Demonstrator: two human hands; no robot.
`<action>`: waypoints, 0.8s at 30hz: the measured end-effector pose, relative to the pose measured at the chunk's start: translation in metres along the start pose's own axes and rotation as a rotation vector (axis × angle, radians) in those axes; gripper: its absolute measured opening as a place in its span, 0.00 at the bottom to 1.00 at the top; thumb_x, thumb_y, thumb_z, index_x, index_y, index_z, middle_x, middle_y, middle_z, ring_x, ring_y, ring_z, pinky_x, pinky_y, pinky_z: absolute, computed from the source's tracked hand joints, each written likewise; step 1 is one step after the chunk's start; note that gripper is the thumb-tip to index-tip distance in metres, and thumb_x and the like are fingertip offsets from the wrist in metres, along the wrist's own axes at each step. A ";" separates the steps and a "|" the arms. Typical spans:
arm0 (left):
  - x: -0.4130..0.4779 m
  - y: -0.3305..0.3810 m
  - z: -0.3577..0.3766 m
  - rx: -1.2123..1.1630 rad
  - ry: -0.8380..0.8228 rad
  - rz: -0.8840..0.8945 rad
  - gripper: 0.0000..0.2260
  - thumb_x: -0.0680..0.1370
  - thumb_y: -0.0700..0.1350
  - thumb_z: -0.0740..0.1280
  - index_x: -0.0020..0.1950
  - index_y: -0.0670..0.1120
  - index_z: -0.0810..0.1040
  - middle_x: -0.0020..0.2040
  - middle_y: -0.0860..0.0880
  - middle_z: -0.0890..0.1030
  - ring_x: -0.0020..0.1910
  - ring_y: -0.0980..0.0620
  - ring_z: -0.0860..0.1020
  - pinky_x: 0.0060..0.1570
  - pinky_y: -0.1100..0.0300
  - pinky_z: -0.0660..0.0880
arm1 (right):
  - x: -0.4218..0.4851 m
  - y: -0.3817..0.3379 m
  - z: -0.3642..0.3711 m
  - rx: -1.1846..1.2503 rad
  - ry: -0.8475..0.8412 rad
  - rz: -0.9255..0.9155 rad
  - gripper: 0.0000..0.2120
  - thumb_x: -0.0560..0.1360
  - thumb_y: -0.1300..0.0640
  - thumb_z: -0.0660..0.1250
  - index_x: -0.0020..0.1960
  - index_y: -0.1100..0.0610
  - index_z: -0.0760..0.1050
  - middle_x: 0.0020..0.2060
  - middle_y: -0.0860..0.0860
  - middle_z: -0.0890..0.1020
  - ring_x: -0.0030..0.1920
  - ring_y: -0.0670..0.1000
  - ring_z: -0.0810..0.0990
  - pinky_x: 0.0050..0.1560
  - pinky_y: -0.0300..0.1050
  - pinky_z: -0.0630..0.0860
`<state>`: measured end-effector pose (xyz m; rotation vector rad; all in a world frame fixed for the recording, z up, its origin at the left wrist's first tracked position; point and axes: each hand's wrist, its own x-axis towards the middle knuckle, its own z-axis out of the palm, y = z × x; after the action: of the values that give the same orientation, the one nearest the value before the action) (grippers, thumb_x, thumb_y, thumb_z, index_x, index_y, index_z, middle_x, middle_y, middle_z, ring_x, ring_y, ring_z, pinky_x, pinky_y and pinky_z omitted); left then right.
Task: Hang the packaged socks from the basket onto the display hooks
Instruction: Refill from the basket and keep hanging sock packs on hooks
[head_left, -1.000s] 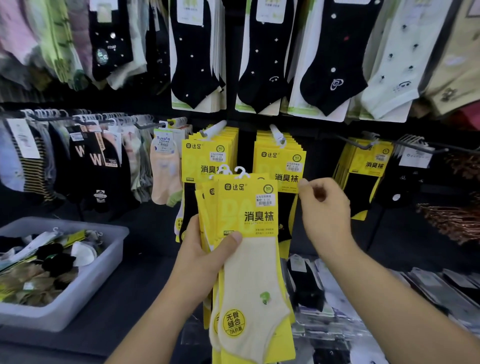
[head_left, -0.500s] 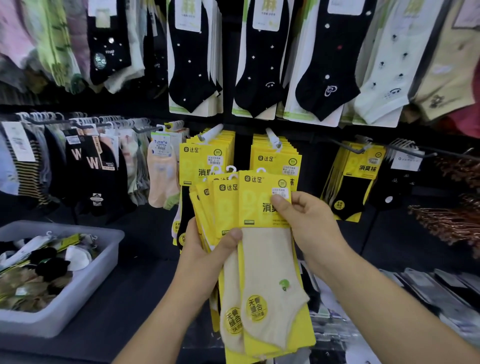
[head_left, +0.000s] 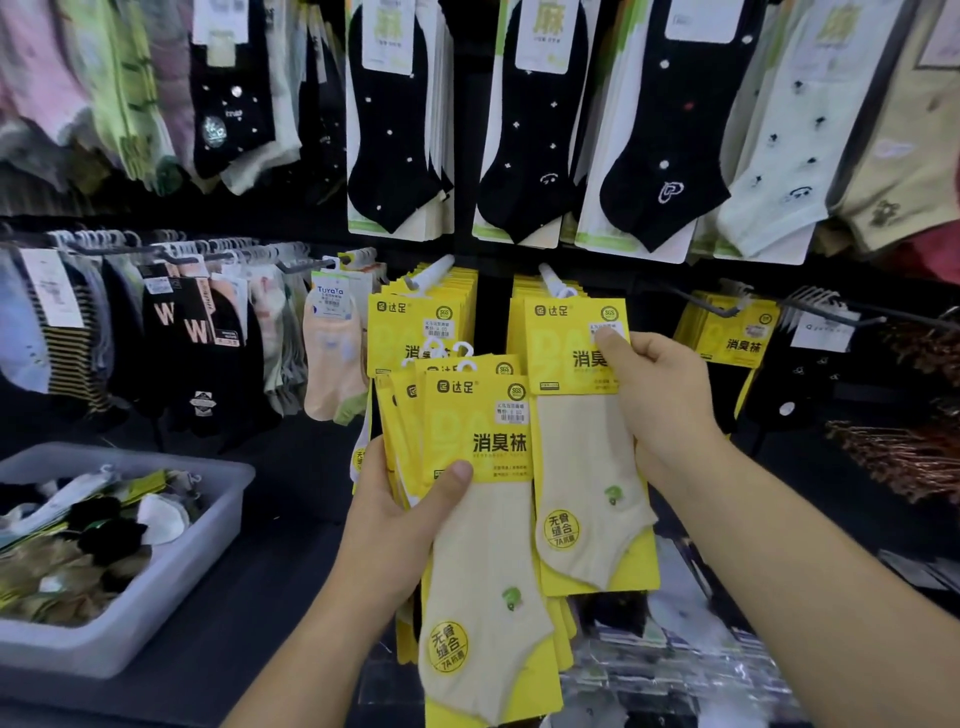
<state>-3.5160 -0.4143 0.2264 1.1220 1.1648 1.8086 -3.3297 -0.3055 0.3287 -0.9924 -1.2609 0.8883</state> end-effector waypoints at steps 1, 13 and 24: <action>0.000 -0.001 -0.001 0.004 0.002 0.000 0.18 0.68 0.58 0.80 0.53 0.71 0.78 0.55 0.60 0.87 0.52 0.57 0.87 0.44 0.61 0.84 | 0.000 0.001 0.000 -0.003 0.003 -0.002 0.13 0.77 0.48 0.72 0.41 0.57 0.83 0.41 0.60 0.85 0.40 0.53 0.77 0.46 0.54 0.77; -0.001 0.003 -0.009 0.033 0.001 0.025 0.24 0.70 0.54 0.80 0.63 0.57 0.76 0.54 0.59 0.88 0.50 0.57 0.88 0.40 0.67 0.82 | 0.016 0.017 0.000 -0.137 0.018 -0.044 0.10 0.77 0.49 0.73 0.42 0.55 0.83 0.35 0.47 0.85 0.39 0.46 0.84 0.47 0.52 0.82; -0.003 -0.002 0.001 0.034 -0.066 0.005 0.19 0.67 0.61 0.79 0.54 0.73 0.78 0.58 0.59 0.87 0.55 0.56 0.87 0.47 0.63 0.84 | -0.013 0.035 -0.004 -0.218 0.050 -0.069 0.20 0.78 0.41 0.66 0.45 0.59 0.77 0.38 0.51 0.80 0.39 0.48 0.77 0.41 0.45 0.75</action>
<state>-3.5136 -0.4164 0.2239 1.1958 1.1596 1.7481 -3.3270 -0.3064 0.2907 -1.1288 -1.3611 0.6783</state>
